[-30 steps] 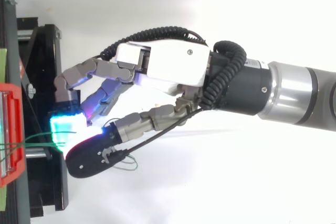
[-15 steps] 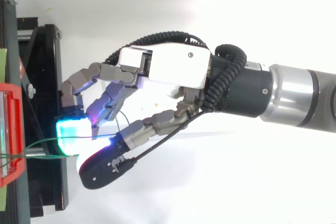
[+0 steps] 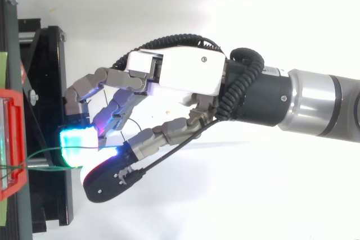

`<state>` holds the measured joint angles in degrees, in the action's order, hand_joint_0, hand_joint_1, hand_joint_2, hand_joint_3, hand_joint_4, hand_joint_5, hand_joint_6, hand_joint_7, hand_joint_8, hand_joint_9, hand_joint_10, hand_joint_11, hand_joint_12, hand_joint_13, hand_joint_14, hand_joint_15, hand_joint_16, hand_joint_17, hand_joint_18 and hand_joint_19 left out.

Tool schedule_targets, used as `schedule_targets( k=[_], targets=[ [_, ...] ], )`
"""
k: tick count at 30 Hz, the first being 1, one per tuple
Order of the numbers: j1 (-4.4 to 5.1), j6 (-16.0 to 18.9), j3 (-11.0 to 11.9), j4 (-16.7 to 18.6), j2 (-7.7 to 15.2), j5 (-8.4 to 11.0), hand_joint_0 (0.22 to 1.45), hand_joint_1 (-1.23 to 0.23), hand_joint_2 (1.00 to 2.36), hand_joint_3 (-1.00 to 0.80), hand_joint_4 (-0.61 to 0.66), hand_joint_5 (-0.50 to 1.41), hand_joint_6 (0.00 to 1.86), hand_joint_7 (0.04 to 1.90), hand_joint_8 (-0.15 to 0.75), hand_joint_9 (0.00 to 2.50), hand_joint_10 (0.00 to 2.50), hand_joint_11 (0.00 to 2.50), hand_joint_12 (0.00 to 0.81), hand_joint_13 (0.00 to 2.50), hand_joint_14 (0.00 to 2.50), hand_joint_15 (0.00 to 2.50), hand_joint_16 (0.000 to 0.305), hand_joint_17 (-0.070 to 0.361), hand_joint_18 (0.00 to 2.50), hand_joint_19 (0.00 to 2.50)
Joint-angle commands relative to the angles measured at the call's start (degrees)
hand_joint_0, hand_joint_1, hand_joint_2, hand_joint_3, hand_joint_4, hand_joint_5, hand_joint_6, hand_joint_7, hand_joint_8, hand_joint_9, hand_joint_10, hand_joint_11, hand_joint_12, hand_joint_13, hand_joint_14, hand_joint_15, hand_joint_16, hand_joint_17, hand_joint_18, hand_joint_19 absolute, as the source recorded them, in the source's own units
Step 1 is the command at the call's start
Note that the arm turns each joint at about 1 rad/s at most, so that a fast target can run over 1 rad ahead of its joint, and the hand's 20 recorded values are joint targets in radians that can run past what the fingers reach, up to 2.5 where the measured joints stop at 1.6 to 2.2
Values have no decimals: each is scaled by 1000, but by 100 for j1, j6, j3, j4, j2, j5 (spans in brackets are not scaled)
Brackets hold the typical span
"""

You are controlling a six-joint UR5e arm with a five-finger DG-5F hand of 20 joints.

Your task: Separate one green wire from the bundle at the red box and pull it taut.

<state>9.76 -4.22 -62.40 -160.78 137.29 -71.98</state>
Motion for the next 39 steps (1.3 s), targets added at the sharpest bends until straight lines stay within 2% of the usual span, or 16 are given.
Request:
schedule_targets(
  k=[1,2,4,6,8,12,16,22,28,32,36,39],
  targets=[
    [0,0,0,-15,0,0,642,-731,1002,-473,180,-193,844,1200,331,938,17,660,348,902,11,313,54,122,885,387],
    [0,0,0,-15,0,-9,641,-790,1002,-481,194,-201,848,1190,323,900,19,647,344,877,11,302,54,122,872,382],
    [-26,18,9,-15,0,-17,612,-819,1000,-500,202,-207,847,1187,320,885,19,644,343,868,11,306,55,123,868,388],
    [-35,35,26,-15,0,-17,549,-779,1000,-500,208,-208,848,1167,333,892,18,641,353,874,11,310,57,127,877,390],
    [-53,35,44,-15,0,-17,502,-667,1000,-500,216,-203,842,1130,351,920,15,627,368,886,10,310,59,134,900,406],
    [-62,35,52,-85,-9,-35,496,-489,1000,-500,218,-186,797,1129,356,946,15,620,381,899,10,317,61,136,911,437],
    [-79,35,96,-147,-9,-44,504,-431,1000,-500,200,-173,750,1165,350,948,16,601,381,892,10,325,60,135,905,448],
    [-105,27,123,-156,-9,-61,544,-458,1000,-492,184,-165,726,1209,348,945,17,600,371,882,11,322,58,129,887,462],
    [-149,0,123,-208,-9,-70,593,-543,1017,-314,166,-167,737,1260,342,947,16,606,364,886,11,323,56,125,875,460],
    [-158,0,132,-217,-9,-70,589,-575,1022,-241,194,-193,789,1187,342,913,17,616,364,880,11,332,56,126,875,450],
    [-176,0,132,-217,-18,-105,591,-594,1018,-284,210,-197,796,1180,337,908,18,620,363,880,11,326,56,126,874,450],
    [-185,-9,140,-217,-18,-114,567,-585,1010,-394,208,-196,801,1153,342,926,15,621,363,889,11,328,56,127,879,457]
  ],
)
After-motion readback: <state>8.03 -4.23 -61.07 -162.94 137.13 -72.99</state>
